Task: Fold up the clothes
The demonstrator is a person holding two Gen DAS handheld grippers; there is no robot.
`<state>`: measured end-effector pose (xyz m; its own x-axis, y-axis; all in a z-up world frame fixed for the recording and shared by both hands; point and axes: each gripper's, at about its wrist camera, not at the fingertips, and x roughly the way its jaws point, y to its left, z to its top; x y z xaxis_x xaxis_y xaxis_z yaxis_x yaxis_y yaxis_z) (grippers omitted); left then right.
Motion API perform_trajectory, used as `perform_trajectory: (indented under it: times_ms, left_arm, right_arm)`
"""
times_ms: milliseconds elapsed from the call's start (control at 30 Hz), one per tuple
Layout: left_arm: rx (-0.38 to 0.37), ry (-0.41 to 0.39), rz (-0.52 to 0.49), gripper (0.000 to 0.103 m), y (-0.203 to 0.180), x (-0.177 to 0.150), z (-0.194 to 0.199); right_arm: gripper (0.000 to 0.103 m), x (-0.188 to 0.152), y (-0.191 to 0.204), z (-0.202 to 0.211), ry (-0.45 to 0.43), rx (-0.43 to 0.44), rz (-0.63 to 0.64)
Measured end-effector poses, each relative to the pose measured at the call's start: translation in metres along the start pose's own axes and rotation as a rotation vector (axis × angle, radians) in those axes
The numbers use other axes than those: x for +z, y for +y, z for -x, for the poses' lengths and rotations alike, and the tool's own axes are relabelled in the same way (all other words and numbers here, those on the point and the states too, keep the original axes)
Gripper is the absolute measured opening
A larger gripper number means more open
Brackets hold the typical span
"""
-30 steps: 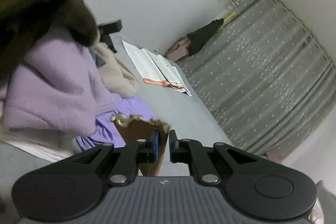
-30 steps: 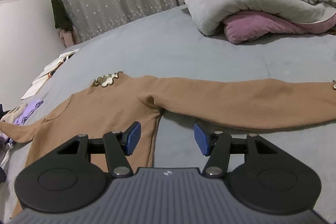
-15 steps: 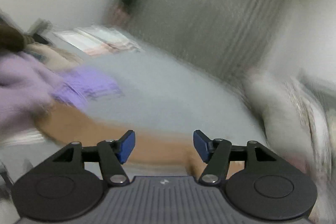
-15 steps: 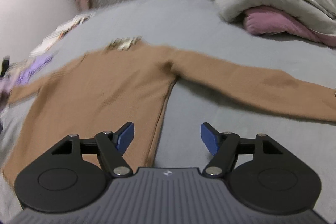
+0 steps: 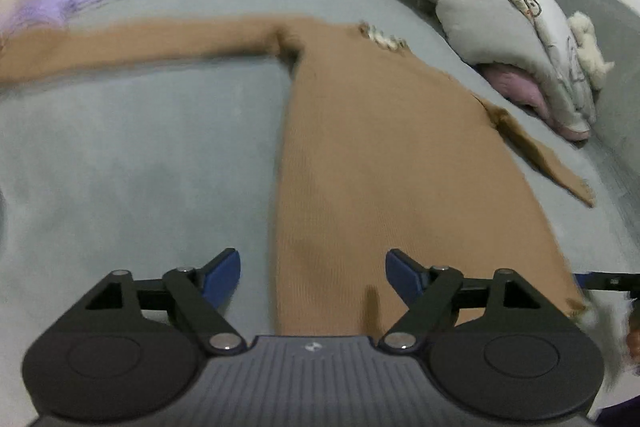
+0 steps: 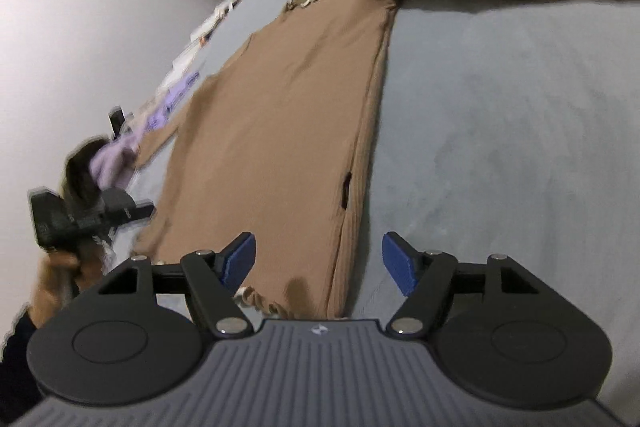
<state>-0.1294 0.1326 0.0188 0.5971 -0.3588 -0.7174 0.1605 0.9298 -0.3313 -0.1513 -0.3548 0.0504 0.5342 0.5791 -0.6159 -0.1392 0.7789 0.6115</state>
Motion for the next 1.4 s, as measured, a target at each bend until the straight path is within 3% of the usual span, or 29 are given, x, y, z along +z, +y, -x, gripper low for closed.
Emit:
perform_trajectory:
  times_ms: [100, 167, 233, 267, 300, 333, 400, 433, 500, 633, 833, 1067, 1133, 1200, 1267, 1333, 1400]
  left_arm:
    - [0.033, -0.007, -0.100, 0.099, -0.021, -0.011, -0.004]
    - [0.017, -0.007, -0.093, 0.102, -0.026, -0.016, -0.008]
    - [0.018, -0.005, -0.074, 0.102, -0.026, -0.016, -0.008]
    - [0.006, -0.006, -0.054, 0.095, -0.025, -0.014, -0.008]
    - [-0.006, -0.006, -0.033, 0.078, -0.024, -0.013, -0.007]
    - [-0.019, -0.007, -0.012, 0.067, -0.022, -0.011, -0.007]
    - [-0.028, -0.001, 0.031, 0.025, -0.022, -0.007, -0.009]
    - [-0.029, 0.001, 0.046, 0.015, -0.024, -0.005, -0.013]
    - [-0.036, 0.015, 0.105, 0.010, -0.014, -0.003, -0.014]
    - [-0.045, 0.000, 0.138, 0.008, -0.009, 0.001, -0.002]
    - [-0.101, -0.055, 0.160, 0.008, -0.018, 0.012, 0.031]
    - [-0.131, -0.023, 0.117, 0.008, -0.037, 0.005, 0.061]
    - [-0.116, -0.027, 0.104, 0.011, -0.041, 0.002, 0.066]
    - [-0.072, -0.034, 0.102, 0.027, -0.042, 0.000, 0.067]
    - [-0.018, -0.045, 0.123, 0.040, -0.037, 0.002, 0.065]
    - [0.034, -0.064, 0.184, 0.044, -0.023, 0.008, 0.060]
    - [0.051, -0.085, 0.249, 0.050, -0.009, 0.013, 0.058]
  right_arm:
    - [0.071, -0.008, -0.001, 0.000, -0.048, 0.007, -0.036]
    - [0.069, -0.012, 0.007, -0.004, -0.066, -0.023, -0.004]
    - [0.058, -0.016, 0.018, -0.011, -0.076, -0.053, 0.048]
    - [0.049, -0.018, 0.021, -0.015, -0.078, -0.061, 0.066]
    - [0.030, -0.019, 0.023, -0.019, -0.078, -0.072, 0.073]
    - [0.016, -0.020, 0.025, -0.025, -0.078, -0.090, 0.074]
    - [0.011, -0.019, 0.023, -0.034, -0.081, -0.095, 0.056]
    - [0.010, -0.018, 0.022, -0.036, -0.082, -0.089, 0.043]
    - [0.009, -0.017, 0.021, -0.032, -0.085, -0.079, 0.024]
    - [0.008, -0.012, 0.019, -0.019, -0.100, -0.049, -0.012]
    - [0.007, -0.007, 0.031, 0.036, -0.190, 0.052, -0.002]
    - [0.006, -0.006, 0.050, 0.075, -0.221, 0.112, 0.090]
    - [0.006, -0.006, 0.054, 0.085, -0.219, 0.132, 0.124]
    - [0.008, -0.006, 0.055, 0.085, -0.178, 0.142, 0.158]
    - [0.018, -0.005, 0.049, 0.074, -0.132, 0.125, 0.160]
    - [0.040, -0.002, 0.035, 0.068, -0.137, 0.060, 0.105]
    - [0.053, 0.004, 0.017, 0.066, -0.181, -0.013, 0.027]
